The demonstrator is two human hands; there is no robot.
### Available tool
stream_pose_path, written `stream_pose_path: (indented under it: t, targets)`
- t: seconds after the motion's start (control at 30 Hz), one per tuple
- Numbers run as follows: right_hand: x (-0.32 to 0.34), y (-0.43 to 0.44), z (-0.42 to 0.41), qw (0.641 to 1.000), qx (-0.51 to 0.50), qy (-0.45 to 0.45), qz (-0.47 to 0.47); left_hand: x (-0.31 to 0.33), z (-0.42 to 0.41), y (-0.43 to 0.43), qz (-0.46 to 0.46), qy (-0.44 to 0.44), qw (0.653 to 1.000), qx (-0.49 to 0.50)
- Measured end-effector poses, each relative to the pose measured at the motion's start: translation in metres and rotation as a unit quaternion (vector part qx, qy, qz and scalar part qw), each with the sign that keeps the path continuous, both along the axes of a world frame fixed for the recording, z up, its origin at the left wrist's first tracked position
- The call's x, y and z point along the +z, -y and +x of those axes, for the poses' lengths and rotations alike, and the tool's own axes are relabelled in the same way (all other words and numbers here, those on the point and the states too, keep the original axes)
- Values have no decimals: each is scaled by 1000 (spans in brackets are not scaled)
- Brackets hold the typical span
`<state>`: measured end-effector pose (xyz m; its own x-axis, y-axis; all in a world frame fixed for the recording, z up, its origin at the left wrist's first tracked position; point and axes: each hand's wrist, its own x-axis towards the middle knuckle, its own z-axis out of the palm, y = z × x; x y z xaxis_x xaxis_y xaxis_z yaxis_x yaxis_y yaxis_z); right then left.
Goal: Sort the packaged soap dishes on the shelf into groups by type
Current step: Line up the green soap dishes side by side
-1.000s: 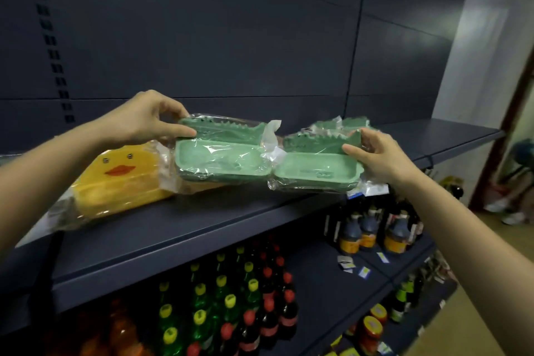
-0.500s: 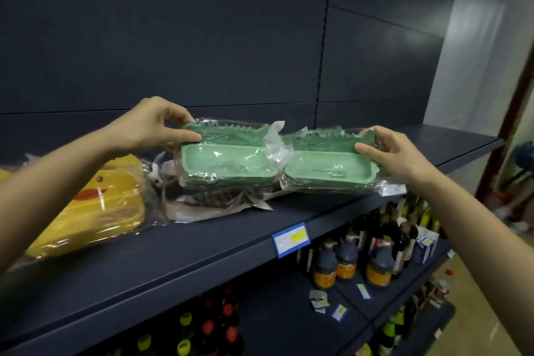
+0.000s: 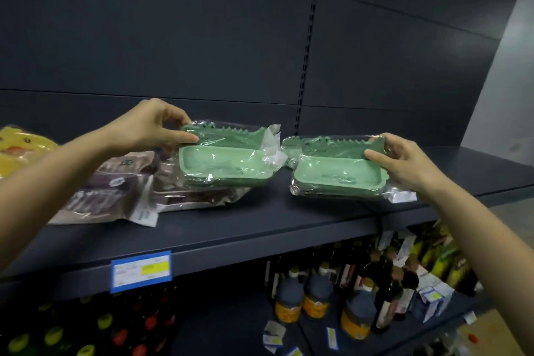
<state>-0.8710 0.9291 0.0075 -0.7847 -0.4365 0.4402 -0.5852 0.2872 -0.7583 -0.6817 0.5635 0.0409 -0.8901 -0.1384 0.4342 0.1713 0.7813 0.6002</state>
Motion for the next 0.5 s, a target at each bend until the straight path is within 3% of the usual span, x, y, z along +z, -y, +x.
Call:
stream_pose_path:
  t: [0.2,0.5]
  targets:
    - [-8,-38,-57,999,33,25,-20,-14,-43,-54,-23,11,998,54]
    - [-10,-35,-133,993,102,44,-35,-30,-112,-56,-52,41,993,103]
